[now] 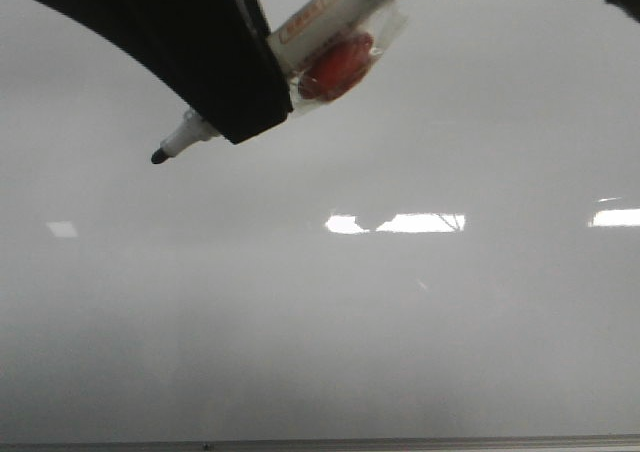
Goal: Write number 7 on whiteboard
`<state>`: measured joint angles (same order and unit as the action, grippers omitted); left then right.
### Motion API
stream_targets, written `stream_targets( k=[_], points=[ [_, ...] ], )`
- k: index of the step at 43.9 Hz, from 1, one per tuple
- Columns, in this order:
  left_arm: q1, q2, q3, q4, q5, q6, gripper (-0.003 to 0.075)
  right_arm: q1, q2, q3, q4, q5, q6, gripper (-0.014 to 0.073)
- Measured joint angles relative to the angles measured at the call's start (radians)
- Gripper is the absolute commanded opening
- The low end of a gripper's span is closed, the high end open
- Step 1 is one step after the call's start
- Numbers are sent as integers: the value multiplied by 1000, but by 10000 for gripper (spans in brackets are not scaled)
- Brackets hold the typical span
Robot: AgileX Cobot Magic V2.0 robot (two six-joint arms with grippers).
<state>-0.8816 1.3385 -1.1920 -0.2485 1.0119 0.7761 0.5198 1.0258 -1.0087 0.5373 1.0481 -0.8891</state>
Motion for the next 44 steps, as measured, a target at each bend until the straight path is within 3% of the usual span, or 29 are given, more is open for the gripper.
stream_targets(
  k=[11, 28, 34, 39, 44],
  points=[
    [0, 0, 0, 4, 0, 0, -20, 118, 101, -54, 2, -80, -4, 534],
    [-2, 0, 0, 4, -4, 2, -8, 131, 136, -70, 2, -116, -6, 78],
    [-2, 0, 0, 8, -7, 2, 162, 131, 136, -70, 2, -116, -6, -67],
    [-2, 0, 0, 9, -13, 0, 311, 131, 136, -70, 2, -116, -3, -67],
    [0, 0, 0, 18, -28, 0, 373, 131, 136, -70, 4, -112, 4, -67]
  ],
)
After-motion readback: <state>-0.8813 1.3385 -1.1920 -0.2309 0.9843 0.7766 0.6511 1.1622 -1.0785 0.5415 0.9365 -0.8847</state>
